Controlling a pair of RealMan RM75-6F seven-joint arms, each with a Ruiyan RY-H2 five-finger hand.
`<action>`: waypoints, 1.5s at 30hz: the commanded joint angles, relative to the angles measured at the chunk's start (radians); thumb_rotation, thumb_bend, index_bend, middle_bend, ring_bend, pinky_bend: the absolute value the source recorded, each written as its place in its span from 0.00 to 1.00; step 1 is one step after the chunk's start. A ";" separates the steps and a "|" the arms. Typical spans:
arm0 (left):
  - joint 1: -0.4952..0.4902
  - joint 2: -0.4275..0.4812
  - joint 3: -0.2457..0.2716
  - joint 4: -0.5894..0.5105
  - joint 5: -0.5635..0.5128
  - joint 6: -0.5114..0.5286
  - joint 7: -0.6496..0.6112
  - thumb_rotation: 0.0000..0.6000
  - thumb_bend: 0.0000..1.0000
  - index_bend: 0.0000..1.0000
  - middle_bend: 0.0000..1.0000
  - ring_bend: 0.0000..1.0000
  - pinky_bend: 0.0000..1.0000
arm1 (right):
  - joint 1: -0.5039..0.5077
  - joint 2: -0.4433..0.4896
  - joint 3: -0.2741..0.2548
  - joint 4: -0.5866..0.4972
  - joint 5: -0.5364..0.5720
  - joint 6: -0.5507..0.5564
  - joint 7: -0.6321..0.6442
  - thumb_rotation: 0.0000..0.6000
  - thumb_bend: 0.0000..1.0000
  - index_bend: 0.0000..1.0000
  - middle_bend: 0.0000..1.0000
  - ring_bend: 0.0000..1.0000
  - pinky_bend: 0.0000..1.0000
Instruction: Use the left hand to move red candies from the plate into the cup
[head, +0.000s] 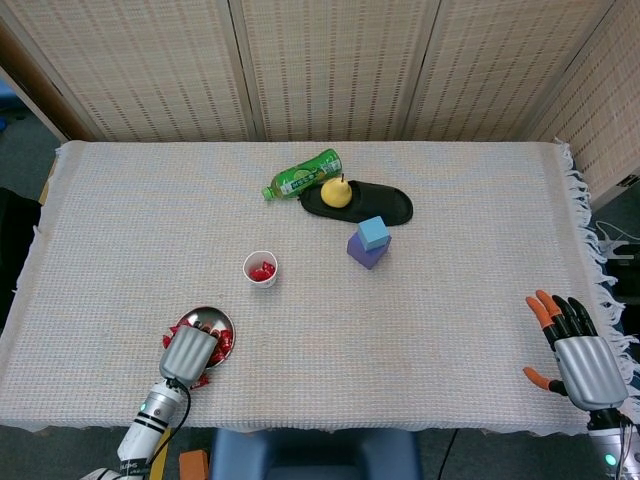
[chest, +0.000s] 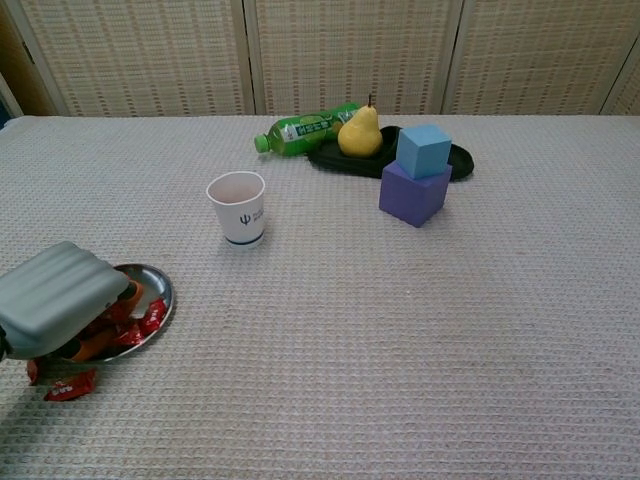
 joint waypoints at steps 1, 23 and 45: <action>0.003 -0.001 0.002 0.007 0.018 0.011 -0.008 1.00 0.44 0.63 0.60 0.57 0.94 | 0.000 0.000 0.000 0.000 -0.001 0.001 0.001 1.00 0.00 0.00 0.00 0.00 0.00; 0.006 0.139 -0.061 -0.193 0.008 -0.004 -0.095 1.00 0.48 0.67 0.65 0.60 0.98 | 0.004 -0.001 -0.001 -0.001 0.002 -0.010 -0.004 1.00 0.00 0.00 0.00 0.00 0.00; -0.218 0.221 -0.280 -0.386 -0.146 -0.165 -0.068 1.00 0.48 0.67 0.65 0.61 0.98 | 0.003 0.002 0.017 0.001 0.042 -0.013 0.007 1.00 0.00 0.00 0.00 0.00 0.00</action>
